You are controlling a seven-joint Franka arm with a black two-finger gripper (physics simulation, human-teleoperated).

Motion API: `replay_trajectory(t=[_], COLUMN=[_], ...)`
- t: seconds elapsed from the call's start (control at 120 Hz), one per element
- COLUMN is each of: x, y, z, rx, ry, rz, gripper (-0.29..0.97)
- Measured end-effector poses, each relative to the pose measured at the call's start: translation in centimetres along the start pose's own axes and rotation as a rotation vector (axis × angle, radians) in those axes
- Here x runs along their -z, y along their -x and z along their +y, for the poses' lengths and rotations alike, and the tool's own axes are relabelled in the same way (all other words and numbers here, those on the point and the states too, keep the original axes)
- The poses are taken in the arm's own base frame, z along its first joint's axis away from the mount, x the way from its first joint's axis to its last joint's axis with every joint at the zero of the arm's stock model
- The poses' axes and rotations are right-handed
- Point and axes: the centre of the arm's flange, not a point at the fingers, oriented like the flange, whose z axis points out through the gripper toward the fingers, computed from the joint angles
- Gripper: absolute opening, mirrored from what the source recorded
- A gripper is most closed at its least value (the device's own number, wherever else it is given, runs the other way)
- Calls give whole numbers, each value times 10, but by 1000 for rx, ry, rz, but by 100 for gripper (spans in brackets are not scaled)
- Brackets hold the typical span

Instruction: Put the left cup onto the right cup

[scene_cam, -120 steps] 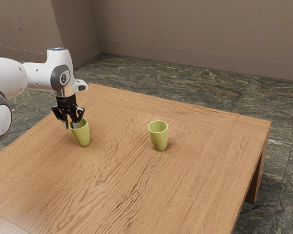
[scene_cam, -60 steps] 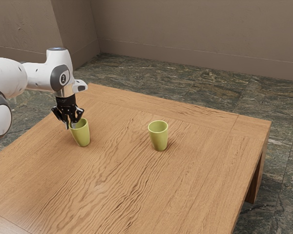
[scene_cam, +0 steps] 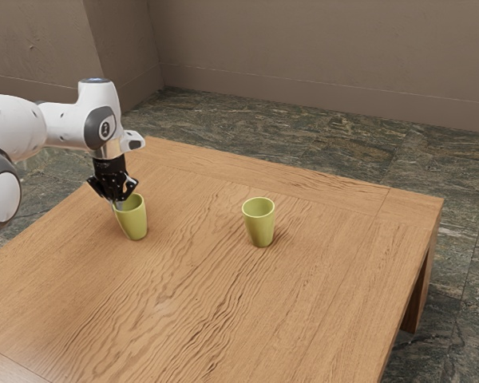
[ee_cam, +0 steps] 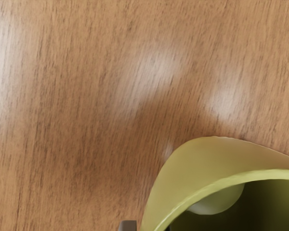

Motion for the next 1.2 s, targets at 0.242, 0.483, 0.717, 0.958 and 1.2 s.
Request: replay_trajectory(t=[0.242,0.483,0.717,0.958,1.2], x=[2,13,38,68,98], y=[0,2,7,14,23], z=[1,3,11,19,33], rx=[-2,-5,-17,-28,-49], ry=[-3,-3,-2,0,4], rz=[3,17,49,89,123], gripper=[-9,-10,-11,-11,-11])
